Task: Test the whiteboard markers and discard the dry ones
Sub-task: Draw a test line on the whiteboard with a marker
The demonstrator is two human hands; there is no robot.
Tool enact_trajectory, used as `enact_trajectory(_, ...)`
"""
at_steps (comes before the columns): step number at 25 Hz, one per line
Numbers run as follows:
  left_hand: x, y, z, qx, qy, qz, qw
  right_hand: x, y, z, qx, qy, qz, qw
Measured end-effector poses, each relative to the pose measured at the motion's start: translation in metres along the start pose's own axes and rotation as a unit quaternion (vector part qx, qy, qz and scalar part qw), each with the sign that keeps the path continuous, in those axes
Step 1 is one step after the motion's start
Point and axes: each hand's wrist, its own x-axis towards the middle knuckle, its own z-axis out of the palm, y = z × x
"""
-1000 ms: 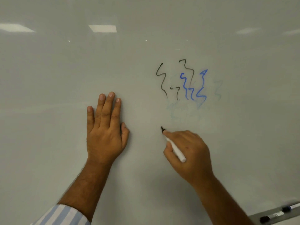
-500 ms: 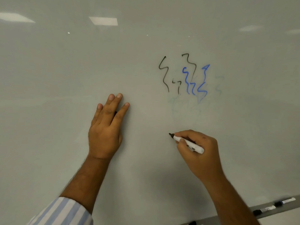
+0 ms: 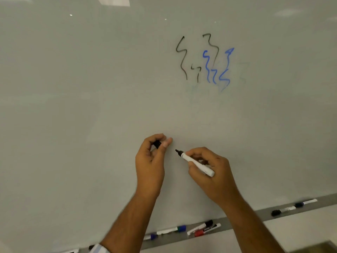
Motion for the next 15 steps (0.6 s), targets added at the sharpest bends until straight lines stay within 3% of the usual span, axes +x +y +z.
enact_trajectory(3, -0.015, -0.001, 0.013, -0.147, -0.009, -0.154, 0.977, -0.013, 0.0, -0.001, -0.03, -0.005, -0.036, 0.999)
enact_trajectory(7, -0.035, 0.001, 0.025, -0.306, 0.008, -0.284, 0.909, -0.037, 0.006, -0.003, -0.071, 0.009, -0.079, 0.994)
enact_trajectory(15, -0.073, -0.017, 0.07, -0.353, 0.029, -0.373, 0.858, -0.068, 0.037, -0.032, -0.094, -0.012, -0.059, 0.994)
